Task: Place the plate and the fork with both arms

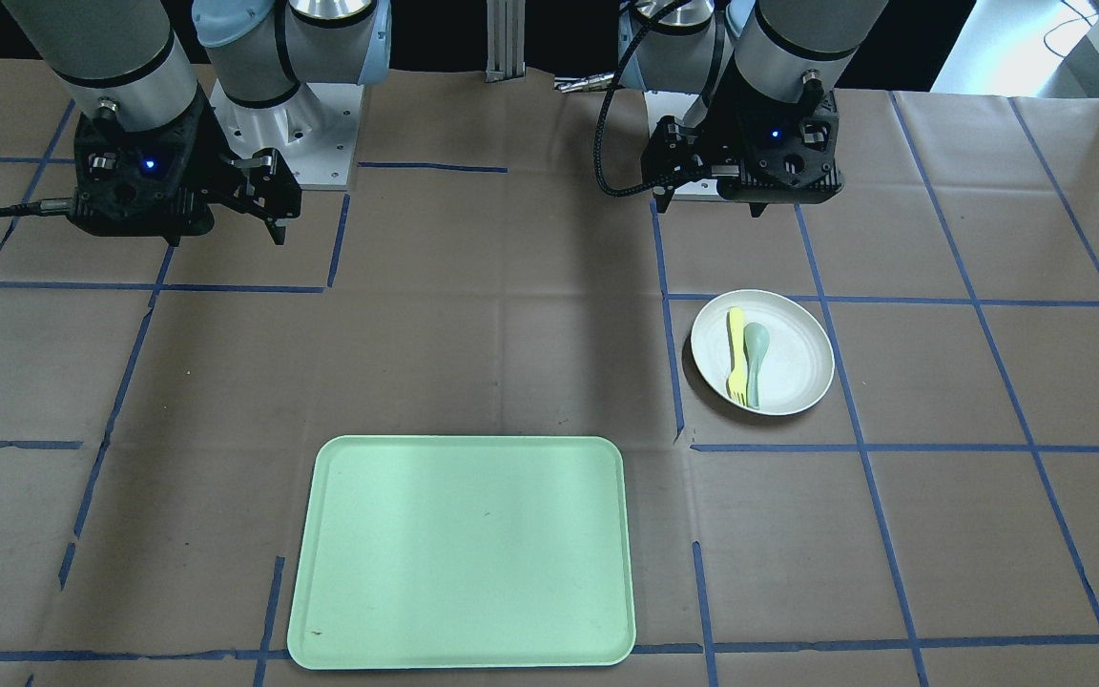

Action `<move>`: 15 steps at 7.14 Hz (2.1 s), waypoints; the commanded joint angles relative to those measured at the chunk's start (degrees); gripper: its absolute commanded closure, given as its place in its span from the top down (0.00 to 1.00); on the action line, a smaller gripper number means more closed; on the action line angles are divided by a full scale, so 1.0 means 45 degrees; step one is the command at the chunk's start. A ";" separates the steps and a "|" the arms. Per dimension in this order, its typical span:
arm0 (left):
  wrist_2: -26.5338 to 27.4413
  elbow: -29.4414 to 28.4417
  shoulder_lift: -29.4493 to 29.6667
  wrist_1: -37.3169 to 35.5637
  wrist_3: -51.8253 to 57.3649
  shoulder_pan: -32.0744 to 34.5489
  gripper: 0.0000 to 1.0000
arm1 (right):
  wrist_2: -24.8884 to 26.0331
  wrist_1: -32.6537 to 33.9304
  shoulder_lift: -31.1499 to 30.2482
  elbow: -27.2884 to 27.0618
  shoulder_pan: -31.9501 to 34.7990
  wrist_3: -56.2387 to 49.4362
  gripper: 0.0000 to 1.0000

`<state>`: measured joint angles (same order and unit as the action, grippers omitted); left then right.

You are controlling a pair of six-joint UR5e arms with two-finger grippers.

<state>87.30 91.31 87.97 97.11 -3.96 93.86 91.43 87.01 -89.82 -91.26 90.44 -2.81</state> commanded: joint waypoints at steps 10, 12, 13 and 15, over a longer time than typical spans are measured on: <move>0.0013 0.6460 -0.0311 -0.5563 0.7729 -0.6375 0.96 | -0.0004 -0.0019 0.0000 -0.0014 0.0020 -0.0001 1.00; 0.0052 0.7438 0.0215 -0.7451 0.8028 -0.7126 0.96 | -0.0004 -0.0019 0.0000 -0.0014 0.0020 0.0018 1.00; 0.0052 0.7423 0.0604 -0.7517 0.8048 -0.7165 0.96 | -0.0004 -0.0019 0.0000 -0.0014 0.0020 0.0018 1.00; 0.0033 0.7481 0.1657 -0.8507 0.8087 -0.7185 0.96 | -0.0004 -0.0019 0.0000 -0.0014 0.0020 0.0018 1.00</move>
<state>87.48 124.71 92.60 61.89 32.25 61.64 91.41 86.92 -89.82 -91.32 90.53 -2.77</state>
